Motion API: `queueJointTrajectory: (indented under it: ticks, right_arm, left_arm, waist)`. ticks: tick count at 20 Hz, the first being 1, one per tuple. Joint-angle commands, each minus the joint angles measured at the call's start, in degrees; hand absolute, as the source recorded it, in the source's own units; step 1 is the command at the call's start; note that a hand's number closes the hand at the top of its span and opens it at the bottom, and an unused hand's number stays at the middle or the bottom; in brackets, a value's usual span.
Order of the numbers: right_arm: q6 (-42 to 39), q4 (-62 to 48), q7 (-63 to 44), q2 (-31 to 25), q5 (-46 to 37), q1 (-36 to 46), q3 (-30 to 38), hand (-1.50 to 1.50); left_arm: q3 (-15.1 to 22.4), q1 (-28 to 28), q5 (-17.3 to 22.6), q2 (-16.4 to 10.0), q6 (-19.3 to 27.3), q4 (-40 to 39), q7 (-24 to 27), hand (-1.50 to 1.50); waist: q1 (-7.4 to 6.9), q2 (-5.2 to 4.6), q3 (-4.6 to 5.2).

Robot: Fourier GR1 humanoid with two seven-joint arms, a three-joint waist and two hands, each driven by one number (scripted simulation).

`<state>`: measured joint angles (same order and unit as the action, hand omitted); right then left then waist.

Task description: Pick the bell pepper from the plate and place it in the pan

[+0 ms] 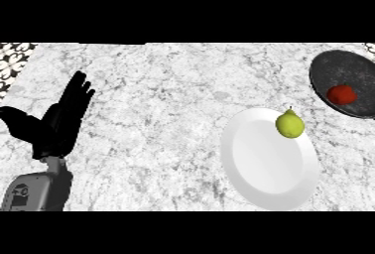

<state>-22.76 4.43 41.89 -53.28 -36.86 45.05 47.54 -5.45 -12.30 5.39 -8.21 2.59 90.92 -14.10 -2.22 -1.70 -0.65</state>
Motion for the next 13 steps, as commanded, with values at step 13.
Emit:
queueJointTrajectory:
  ticks: [13]
  right_arm:
    - [-12.9,2.9,5.9,-4.2,4.1,-10.3,2.0,-1.5]
  left_arm:
    - [-0.5,1.1,1.0,-0.1,-1.2,-0.5,1.0,0.0]
  waist:
    - [-0.05,0.2,-0.12]
